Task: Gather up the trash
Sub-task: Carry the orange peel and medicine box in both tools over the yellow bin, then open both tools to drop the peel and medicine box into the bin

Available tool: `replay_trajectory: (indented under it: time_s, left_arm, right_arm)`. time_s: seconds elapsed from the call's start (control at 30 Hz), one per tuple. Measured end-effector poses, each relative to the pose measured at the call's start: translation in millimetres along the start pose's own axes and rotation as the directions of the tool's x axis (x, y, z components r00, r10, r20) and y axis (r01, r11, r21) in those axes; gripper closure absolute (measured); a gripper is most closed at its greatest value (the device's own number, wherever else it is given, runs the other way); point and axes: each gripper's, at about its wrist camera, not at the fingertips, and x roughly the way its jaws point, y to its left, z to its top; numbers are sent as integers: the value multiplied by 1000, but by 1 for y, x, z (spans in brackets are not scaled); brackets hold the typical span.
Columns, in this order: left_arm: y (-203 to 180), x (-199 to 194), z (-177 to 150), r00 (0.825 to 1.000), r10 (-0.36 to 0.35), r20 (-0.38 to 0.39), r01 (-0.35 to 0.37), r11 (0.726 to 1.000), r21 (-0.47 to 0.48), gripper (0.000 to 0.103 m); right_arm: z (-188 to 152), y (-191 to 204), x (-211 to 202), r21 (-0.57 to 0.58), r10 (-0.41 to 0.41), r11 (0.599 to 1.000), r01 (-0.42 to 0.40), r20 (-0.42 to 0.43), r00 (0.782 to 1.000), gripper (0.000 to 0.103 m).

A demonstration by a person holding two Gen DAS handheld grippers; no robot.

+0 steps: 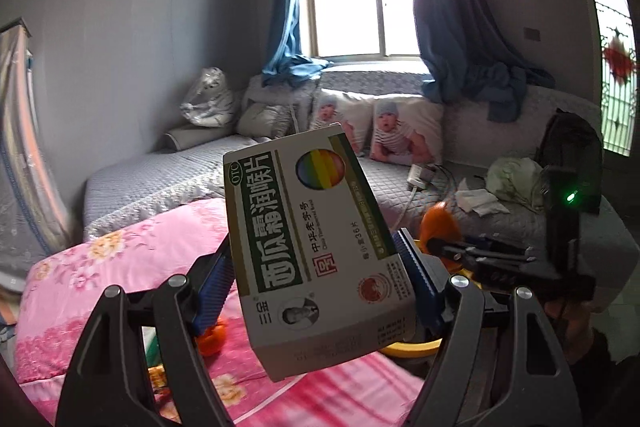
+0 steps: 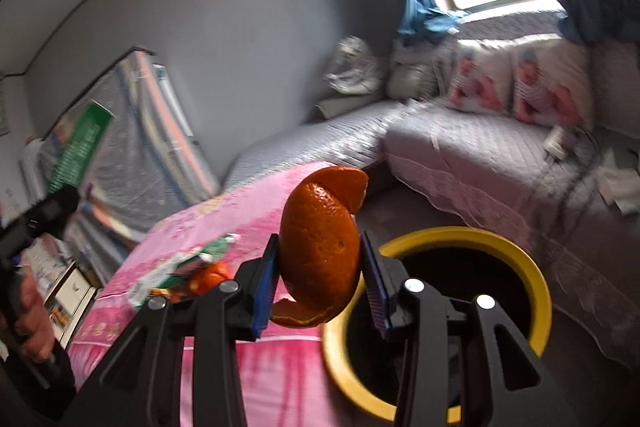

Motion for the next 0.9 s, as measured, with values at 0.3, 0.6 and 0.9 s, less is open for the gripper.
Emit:
replay_trajectory:
  time_s: [0.3, 0.6, 0.9]
  left_arm:
    - [-16, 76, 0, 993, -87, -83, 84, 996, -34, 31]
    - [-31, 179, -24, 958, -162, -235, 139, 984, -112, 31]
    - [-25, 239, -53, 910, -220, -352, 137, 960, -244, 30]
  right_arm:
    - [-26, -61, 19, 130, -109, 984, 120, -89, 990, 66]
    - [-41, -92, 32, 206, -173, 957, 203, -158, 972, 66]
    - [-49, -111, 36, 252, -190, 938, 238, -202, 961, 64]
